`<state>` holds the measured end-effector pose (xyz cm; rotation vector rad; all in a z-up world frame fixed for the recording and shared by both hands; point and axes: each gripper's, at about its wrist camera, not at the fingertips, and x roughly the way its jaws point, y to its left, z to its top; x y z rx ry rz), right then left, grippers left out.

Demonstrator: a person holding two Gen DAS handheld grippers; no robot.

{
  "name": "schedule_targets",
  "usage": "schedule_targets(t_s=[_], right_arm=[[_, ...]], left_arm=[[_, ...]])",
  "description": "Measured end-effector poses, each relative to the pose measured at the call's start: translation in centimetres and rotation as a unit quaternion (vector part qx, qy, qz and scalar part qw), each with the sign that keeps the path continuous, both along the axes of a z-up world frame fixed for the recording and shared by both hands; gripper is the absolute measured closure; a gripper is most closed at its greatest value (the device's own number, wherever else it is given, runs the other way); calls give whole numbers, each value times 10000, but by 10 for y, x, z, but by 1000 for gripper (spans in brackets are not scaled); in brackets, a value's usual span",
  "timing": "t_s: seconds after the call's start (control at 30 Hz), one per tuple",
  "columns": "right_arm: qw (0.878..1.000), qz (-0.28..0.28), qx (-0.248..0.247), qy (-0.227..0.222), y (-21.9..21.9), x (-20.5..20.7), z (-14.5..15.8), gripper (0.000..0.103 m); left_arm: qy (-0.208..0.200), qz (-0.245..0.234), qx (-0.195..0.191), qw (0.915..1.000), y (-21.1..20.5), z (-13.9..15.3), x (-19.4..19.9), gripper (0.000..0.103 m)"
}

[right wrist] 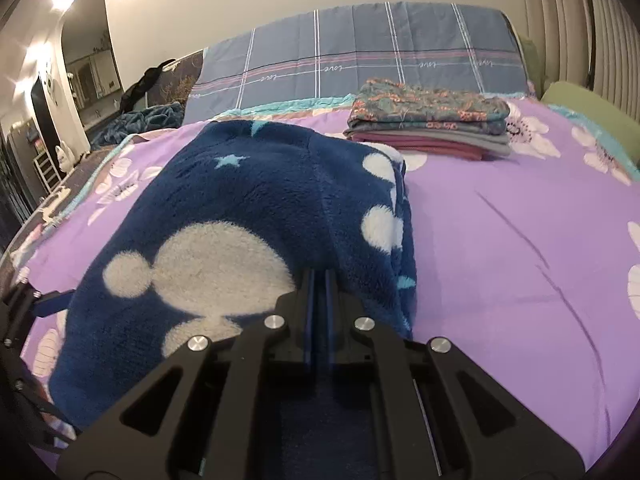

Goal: Fold small clothes

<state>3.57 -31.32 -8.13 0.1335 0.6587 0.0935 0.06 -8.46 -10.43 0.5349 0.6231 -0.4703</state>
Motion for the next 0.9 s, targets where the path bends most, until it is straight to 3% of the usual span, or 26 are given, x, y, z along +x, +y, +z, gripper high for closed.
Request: schedule_targets(t_s=[0.1,0.13,0.23,0.33,0.4,0.5,0.53,0.57,0.63,0.73,0.83,0.9], right_arm=[[10000,-20,71,20,-3,0,0,100],[9999,-16,98,24,-4,0,0,100],[9999,-2,159,22,-6,1,0,100],[9998,-17,212,-4,-6,-1,0,100],[9997,-21,245,-4,-6,-1,0,100],[9996,-17,290,3,-7,-1,0,100],[9994,9,343,27,-7,-1,-1,100],[9994,-1,353,32,-8,-1,-2,100],[9991,39,426,21,-8,-2,-1,100],[9988,51,481,37,-10,-2,-1,100],[9974,-30,721,70,-14,-6,5,99],[9963,-141,847,52,-14,-19,19,94]], left_arm=[[561,-721,-336,9953,1,16,-21,42],[777,-956,-539,9909,5,26,-27,58],[822,-1223,-1167,9822,15,62,-33,70],[398,-1254,-1622,9780,13,96,-19,71],[284,-1236,-1624,9785,0,97,2,71],[913,-989,-1039,9854,-28,36,52,69],[781,-1064,-1090,9852,-29,16,53,69],[663,-1134,-1177,9843,-25,12,50,69],[903,-978,-1254,9831,-22,20,50,69],[755,-1068,-1031,9860,-26,19,46,69],[888,-1010,-1037,9855,-27,21,49,70],[840,-965,-1001,9867,-27,19,50,70]])
